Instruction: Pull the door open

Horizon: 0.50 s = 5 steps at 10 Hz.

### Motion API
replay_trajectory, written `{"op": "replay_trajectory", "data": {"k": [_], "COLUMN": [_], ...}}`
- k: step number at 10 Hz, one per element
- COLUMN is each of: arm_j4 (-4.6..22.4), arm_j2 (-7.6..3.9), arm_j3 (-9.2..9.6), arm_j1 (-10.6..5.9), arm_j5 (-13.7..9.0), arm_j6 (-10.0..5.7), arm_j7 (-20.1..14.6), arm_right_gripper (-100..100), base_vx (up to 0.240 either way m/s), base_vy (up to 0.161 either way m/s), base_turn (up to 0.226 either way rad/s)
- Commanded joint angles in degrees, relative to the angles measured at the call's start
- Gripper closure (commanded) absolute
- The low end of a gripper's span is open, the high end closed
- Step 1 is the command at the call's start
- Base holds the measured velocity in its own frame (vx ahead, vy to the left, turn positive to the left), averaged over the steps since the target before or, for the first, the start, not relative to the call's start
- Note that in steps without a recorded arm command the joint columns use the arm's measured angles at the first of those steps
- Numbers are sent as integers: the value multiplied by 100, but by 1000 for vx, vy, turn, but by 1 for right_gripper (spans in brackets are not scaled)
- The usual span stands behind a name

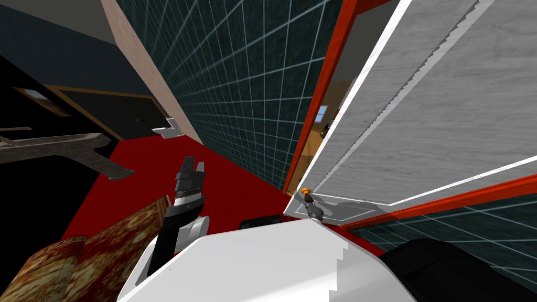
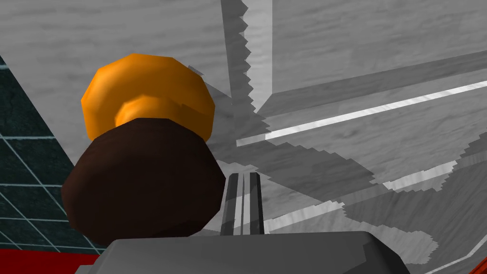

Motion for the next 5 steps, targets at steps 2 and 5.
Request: {"op": "replay_trajectory", "data": {"k": [2, 5], "arm_j4": [-28, -28], "arm_j2": [-39, -39], "arm_j3": [-13, -13], "arm_j1": [6, 6], "arm_j5": [-33, -33], "arm_j6": [62, 62], "arm_j7": [-15, -15], "arm_right_gripper": [-100, 100], "base_vx": [18, -1], "base_vy": [8, -11], "base_turn": [-13, -4]}}
